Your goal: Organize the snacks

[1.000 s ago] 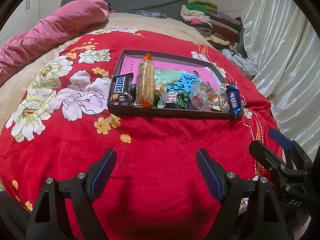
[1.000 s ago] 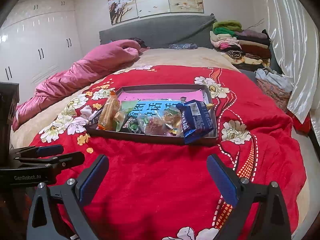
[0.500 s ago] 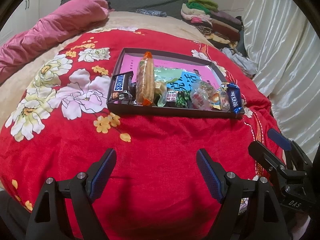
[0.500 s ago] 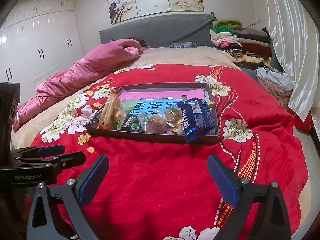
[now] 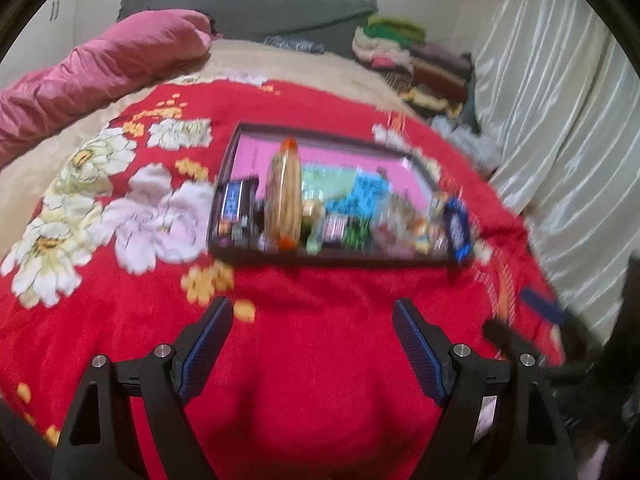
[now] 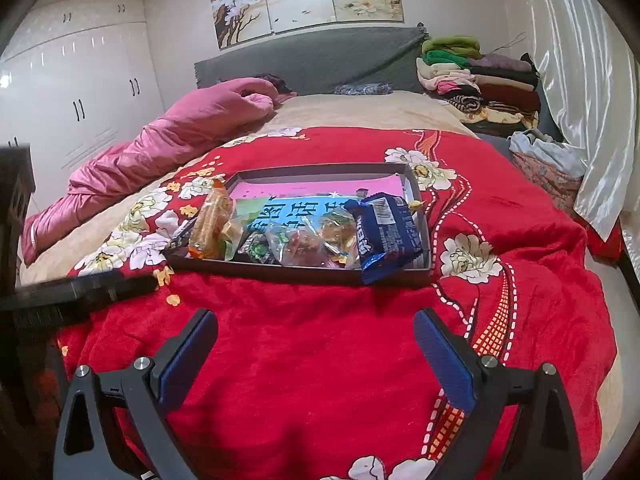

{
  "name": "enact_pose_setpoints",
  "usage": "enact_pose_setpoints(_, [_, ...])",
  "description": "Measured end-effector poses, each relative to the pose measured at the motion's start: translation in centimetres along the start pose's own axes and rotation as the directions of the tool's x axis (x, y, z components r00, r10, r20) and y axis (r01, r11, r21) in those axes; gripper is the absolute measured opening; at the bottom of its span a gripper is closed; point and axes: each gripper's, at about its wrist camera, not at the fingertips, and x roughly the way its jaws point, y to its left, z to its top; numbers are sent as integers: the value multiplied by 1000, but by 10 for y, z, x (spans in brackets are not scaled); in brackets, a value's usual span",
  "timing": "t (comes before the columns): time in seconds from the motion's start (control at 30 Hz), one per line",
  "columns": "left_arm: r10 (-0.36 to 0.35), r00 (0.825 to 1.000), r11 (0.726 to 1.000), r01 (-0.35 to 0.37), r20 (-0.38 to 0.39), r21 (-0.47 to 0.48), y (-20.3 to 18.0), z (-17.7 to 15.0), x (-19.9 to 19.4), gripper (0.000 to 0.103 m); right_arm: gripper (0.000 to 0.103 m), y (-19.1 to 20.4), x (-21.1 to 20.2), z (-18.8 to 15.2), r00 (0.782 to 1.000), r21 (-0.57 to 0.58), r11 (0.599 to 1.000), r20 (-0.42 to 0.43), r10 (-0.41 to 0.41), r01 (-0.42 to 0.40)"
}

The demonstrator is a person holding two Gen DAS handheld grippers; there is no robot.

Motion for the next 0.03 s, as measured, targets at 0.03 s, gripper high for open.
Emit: enact_pose_setpoints(0.03, [28, 999, 1000, -27, 37, -12, 7, 8, -3, 83, 99, -2, 1, 0, 1000, 1, 1000, 1, 0, 0])
